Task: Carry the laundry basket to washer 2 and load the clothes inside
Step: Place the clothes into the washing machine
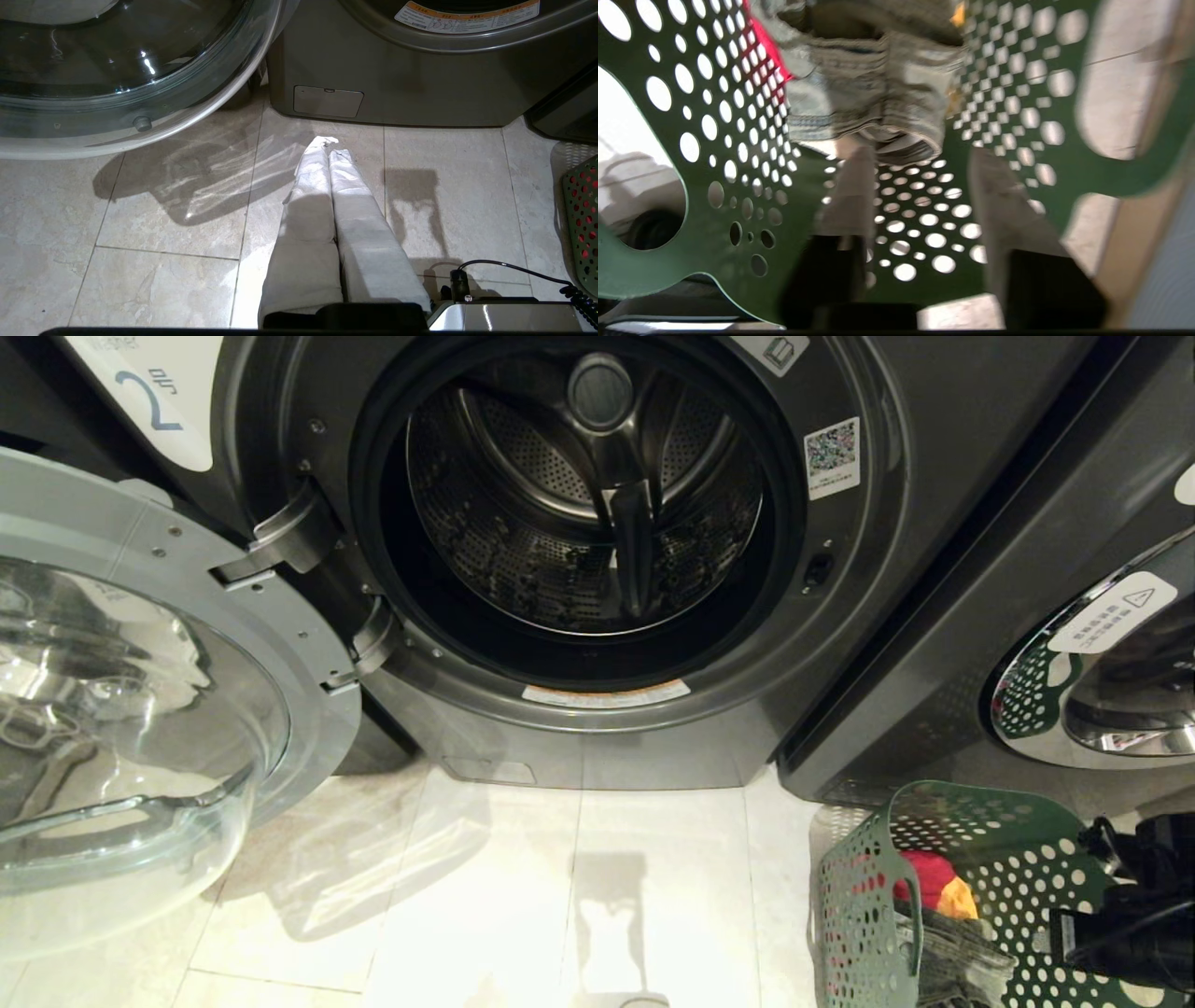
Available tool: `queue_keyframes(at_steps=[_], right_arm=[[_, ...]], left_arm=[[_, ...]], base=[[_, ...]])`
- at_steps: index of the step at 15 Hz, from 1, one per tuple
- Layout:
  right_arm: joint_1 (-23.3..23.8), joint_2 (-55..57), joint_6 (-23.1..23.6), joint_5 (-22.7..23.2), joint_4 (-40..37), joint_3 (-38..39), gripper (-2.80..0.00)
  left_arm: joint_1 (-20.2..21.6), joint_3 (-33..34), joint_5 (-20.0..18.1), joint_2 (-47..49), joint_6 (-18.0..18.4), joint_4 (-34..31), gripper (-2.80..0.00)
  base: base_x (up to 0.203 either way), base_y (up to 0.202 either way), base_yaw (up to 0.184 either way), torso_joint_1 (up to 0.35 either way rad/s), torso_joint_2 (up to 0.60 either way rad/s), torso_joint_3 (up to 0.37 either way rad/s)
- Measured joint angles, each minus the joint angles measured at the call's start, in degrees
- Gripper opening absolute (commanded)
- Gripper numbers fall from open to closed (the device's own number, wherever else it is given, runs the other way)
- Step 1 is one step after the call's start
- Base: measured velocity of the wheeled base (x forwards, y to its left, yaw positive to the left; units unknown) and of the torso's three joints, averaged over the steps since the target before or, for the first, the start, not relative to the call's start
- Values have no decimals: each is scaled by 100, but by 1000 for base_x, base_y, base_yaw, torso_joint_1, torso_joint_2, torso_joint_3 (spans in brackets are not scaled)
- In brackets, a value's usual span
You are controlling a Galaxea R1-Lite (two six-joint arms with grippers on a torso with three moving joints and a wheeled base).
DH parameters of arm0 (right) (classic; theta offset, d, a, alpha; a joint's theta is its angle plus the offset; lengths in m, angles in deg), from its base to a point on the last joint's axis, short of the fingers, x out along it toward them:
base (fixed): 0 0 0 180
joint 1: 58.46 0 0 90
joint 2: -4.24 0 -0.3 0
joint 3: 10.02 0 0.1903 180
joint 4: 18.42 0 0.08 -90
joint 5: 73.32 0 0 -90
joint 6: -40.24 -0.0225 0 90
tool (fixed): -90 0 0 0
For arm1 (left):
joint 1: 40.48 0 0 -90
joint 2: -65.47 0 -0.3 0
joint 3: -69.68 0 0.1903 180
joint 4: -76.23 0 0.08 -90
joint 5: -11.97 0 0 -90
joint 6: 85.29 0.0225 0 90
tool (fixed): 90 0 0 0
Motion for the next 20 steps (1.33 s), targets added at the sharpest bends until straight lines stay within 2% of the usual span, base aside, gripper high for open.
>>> queue_keyframes(at_steps=[4, 6, 9, 11, 15, 20], right_arm=[[139, 1322, 63, 377, 812, -257, 0], [167, 2119, 252, 549, 1353, -568, 0], [181, 3114, 474, 1119, 1858, -1254, 0], [184, 3572, 536, 1365, 1634, -1785, 0], [178, 4294, 873, 1518, 1190, -2674, 0], [167, 4684, 1183, 2134, 124, -3274, 0]], left_arm=[[0, 0, 0, 0, 0, 0, -280], [0, 0, 0, 0, 0, -2, -280], [0, 0, 0, 0, 1, 0, -280], [0, 0, 0, 0, 0, 0, -280], [0, 0, 1, 0, 0, -1, -280], [0, 0, 0, 0, 0, 0, -280]], base=[[0, 0, 0, 0, 0, 0], [0, 0, 0, 0, 0, 0], [0, 0, 0, 0, 0, 0], [0, 0, 0, 0, 0, 0], [0, 0, 0, 0, 0, 0], [0, 0, 0, 0, 0, 0]])
